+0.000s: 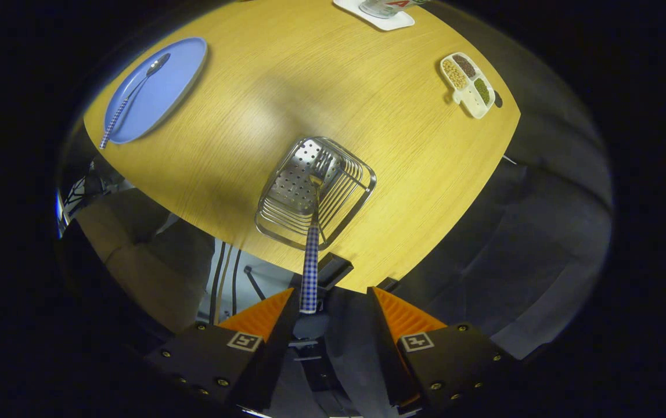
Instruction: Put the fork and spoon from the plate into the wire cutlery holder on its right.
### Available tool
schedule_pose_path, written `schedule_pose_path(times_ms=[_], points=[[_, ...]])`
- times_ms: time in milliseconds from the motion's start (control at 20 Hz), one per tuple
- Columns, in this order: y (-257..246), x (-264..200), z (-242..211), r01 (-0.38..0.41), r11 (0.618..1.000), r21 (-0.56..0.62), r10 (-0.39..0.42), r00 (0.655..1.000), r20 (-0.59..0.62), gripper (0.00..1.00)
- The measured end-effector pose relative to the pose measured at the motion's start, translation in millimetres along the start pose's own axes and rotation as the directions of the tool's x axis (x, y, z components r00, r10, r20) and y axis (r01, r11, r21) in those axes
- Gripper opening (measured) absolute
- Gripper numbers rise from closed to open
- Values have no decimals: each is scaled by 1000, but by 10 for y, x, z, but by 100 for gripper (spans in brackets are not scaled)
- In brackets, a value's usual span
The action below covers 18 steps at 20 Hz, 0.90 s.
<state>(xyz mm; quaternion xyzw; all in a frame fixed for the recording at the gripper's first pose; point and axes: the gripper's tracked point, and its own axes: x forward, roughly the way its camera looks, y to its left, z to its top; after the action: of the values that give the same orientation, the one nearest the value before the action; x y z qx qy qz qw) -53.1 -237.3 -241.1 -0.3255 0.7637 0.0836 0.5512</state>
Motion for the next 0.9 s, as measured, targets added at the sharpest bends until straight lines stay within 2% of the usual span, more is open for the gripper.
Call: schedule_pose_path(times_ms=[250, 400, 450, 500, 550, 650, 900], points=[[23, -116, -58, 8, 999, 32, -9, 999, 33, 71], [104, -285, -46, -6, 998, 69, -1, 995, 99, 72], [117, -331, -30, -5, 997, 83, -6, 992, 129, 74], [132, -387, -2, 2, 996, 94, -17, 986, 166, 80], [143, -446, 35, 7, 995, 102, -27, 979, 200, 95], [266, -551, 72, -9, 993, 117, -21, 967, 253, 93], [571, -739, 258, -74, 973, 220, -23, 912, 410, 94]])
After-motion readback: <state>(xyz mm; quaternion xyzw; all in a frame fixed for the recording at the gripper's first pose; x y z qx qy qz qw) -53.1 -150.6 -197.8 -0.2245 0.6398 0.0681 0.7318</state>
